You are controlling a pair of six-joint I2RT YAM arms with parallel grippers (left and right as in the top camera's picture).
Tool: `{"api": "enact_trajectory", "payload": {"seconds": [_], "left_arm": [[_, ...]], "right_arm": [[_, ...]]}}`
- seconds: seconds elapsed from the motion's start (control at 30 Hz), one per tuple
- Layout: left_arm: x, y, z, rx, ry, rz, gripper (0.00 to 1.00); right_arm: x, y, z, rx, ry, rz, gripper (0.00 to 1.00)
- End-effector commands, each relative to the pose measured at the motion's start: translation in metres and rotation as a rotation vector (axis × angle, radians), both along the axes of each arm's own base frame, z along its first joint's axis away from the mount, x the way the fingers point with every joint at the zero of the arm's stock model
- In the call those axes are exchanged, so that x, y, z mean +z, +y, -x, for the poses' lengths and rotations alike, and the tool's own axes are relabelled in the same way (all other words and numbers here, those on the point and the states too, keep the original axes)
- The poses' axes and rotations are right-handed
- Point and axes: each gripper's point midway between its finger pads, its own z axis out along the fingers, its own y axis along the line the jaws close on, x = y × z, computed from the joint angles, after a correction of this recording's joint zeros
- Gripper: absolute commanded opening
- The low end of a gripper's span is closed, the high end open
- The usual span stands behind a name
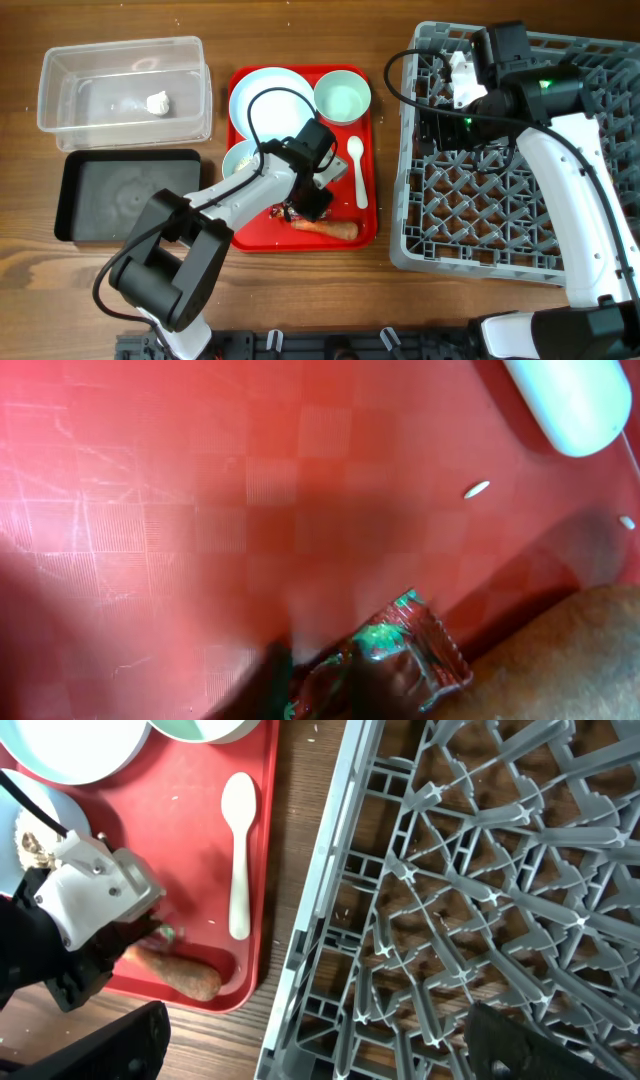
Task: Sort waste into correct bins and load items into the dishwasher rack
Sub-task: 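Grasp the red candy wrapper on the tray with the left gripper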
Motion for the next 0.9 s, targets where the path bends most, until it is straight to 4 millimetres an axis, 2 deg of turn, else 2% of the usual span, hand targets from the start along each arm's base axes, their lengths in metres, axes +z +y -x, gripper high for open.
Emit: {"api": "enact_trajectory", "payload": {"seconds": [0.0, 0.1, 0.17, 0.23, 0.27, 0.3, 0.47, 0.6, 0.73, 0.87], "left_arm": [[-0.012, 0.002, 0.012, -0.011, 0.039, -0.011, 0.04], [-0.001, -0.001, -0.001, 0.031, -0.002, -0.012, 0.04], [0.018, -0.004, -0.016, 0.051, -0.063, -0.004, 0.04], [0.034, -0.008, -0.022, 0.051, -0.093, 0.017, 0.04], [0.041, -0.008, -0.021, 0.051, -0.096, 0.02, 0.14], [0.042, -0.005, -0.018, 0.051, -0.086, 0.013, 0.33], [0.038, 0.011, 0.003, 0.044, -0.007, -0.056, 0.58], [0.038, 0.006, 0.001, 0.037, -0.021, -0.048, 0.6], [0.039, -0.01, -0.007, 0.013, -0.073, -0.013, 0.62], [0.038, 0.0, -0.023, 0.035, -0.154, -0.077, 0.63]], "right_arm": [[0.0, 0.0, -0.003, 0.001, -0.001, 0.007, 0.96], [0.0, -0.001, -0.003, 0.0, 0.001, 0.011, 0.96], [-0.001, -0.003, -0.002, -0.004, 0.004, 0.027, 0.96], [-0.001, -0.004, -0.001, -0.005, 0.005, 0.031, 0.96], [-0.001, -0.004, -0.001, -0.005, 0.005, 0.03, 0.96], [-0.001, -0.004, -0.002, -0.005, 0.005, 0.03, 0.96], [-0.001, -0.004, -0.002, -0.006, 0.005, 0.03, 0.96], [-0.001, -0.004, -0.002, -0.006, 0.005, 0.03, 0.96], [-0.001, -0.004, -0.001, -0.006, 0.005, 0.03, 0.96], [-0.001, -0.004, -0.002, -0.006, 0.005, 0.03, 0.96]]}}
